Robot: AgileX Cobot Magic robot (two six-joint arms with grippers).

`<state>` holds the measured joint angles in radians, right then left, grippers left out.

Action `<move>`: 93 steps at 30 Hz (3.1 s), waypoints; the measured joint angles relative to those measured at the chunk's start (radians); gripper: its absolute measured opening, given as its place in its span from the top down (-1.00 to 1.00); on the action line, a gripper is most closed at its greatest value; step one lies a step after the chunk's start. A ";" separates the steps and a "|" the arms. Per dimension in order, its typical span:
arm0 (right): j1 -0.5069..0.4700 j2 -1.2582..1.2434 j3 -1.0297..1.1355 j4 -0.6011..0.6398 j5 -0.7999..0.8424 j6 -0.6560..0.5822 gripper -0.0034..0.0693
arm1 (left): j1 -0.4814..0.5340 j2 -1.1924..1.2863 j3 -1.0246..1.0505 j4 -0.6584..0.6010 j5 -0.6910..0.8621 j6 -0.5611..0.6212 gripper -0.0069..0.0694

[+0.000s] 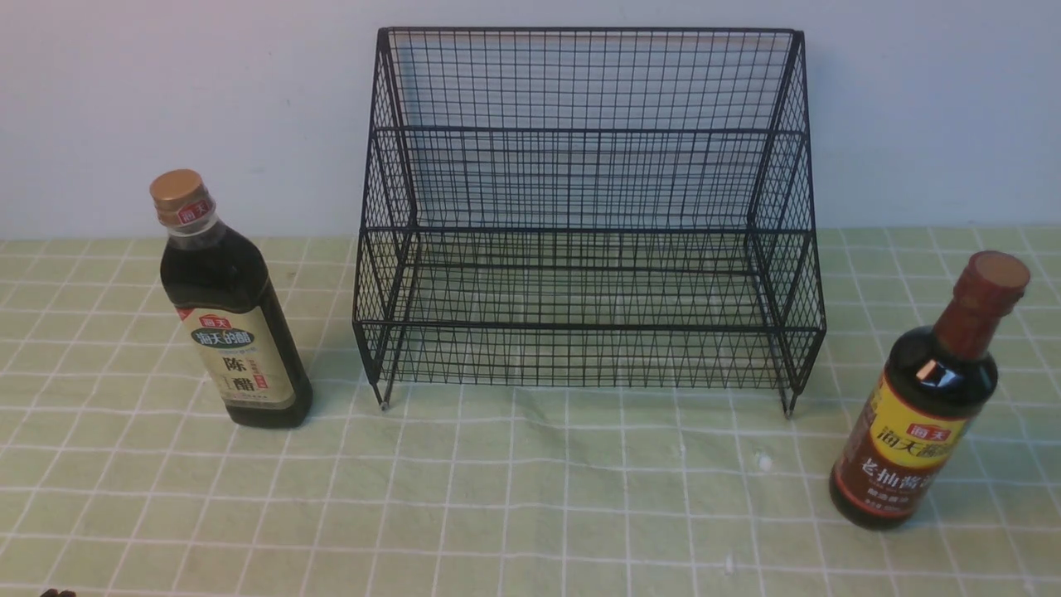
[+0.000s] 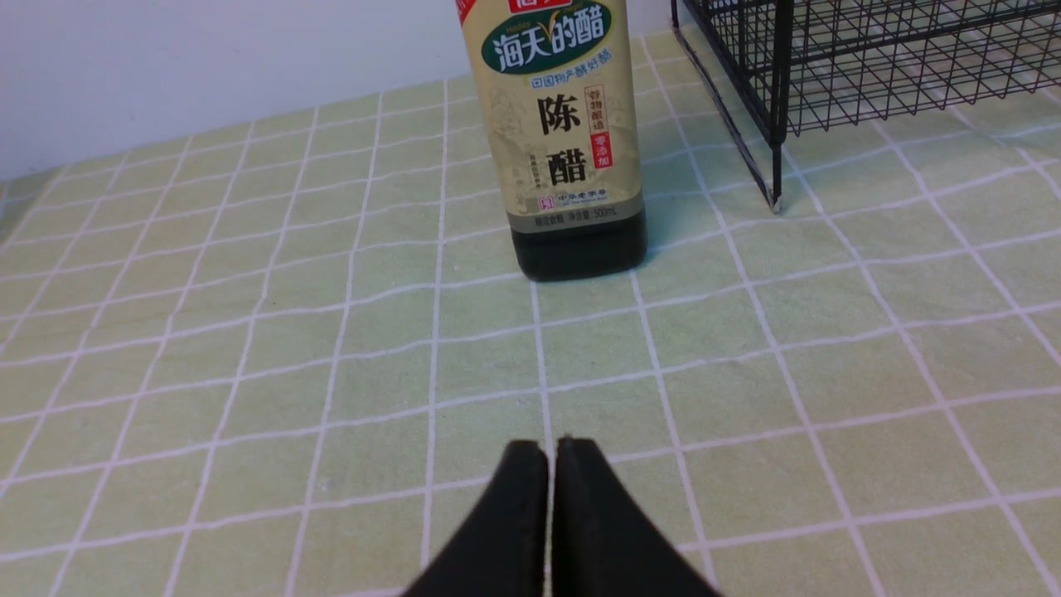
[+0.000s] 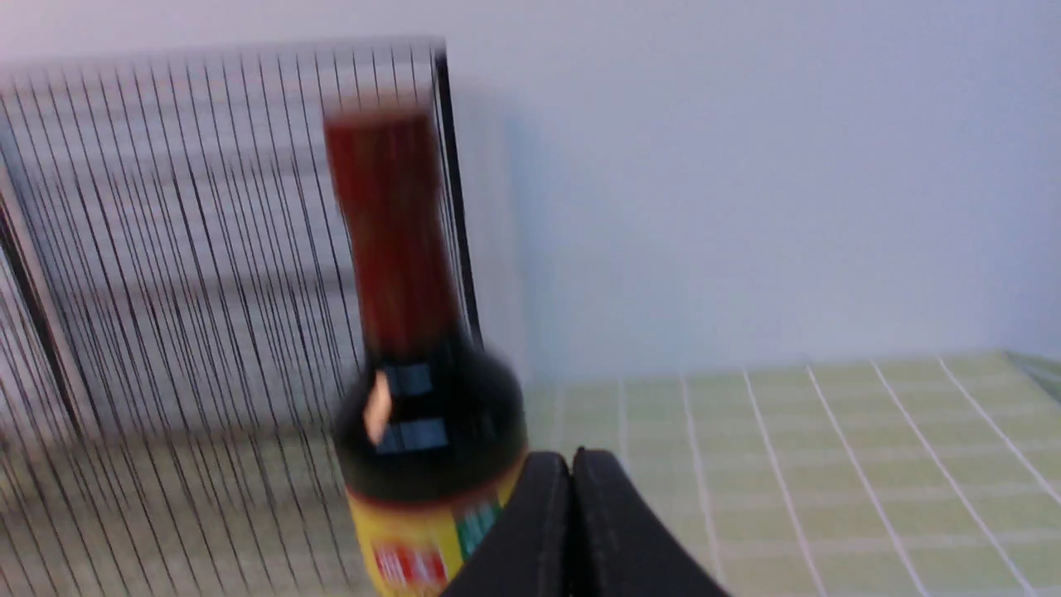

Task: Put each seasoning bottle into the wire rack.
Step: Use the right arm to grab the condiment bottle closest to it

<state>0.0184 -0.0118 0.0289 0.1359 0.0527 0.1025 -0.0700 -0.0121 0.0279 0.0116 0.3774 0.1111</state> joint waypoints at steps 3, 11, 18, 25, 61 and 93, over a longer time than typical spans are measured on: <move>0.000 0.000 0.000 0.122 -0.139 0.102 0.95 | 0.000 0.000 0.000 0.000 0.000 0.000 0.83; 0.000 0.000 0.000 0.216 -0.270 0.069 0.95 | 0.000 0.000 0.000 0.000 0.000 0.000 0.83; 0.000 0.000 0.000 0.227 -0.405 -0.016 0.95 | 0.000 0.000 0.000 0.000 0.000 0.000 0.83; 0.001 0.002 -0.034 0.240 -0.354 0.036 0.95 | 0.000 0.000 0.000 0.000 0.000 0.000 0.83; 0.006 1.351 -1.371 0.170 1.188 -0.342 -0.68 | 0.000 0.000 0.000 0.000 0.000 0.000 0.83; 0.162 1.508 -1.371 -0.083 1.195 -0.233 0.17 | 0.000 0.000 0.000 0.000 0.000 0.000 0.83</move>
<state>0.1802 1.4959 -1.3426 0.0526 1.2478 -0.1306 -0.0700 -0.0121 0.0279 0.0116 0.3774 0.1111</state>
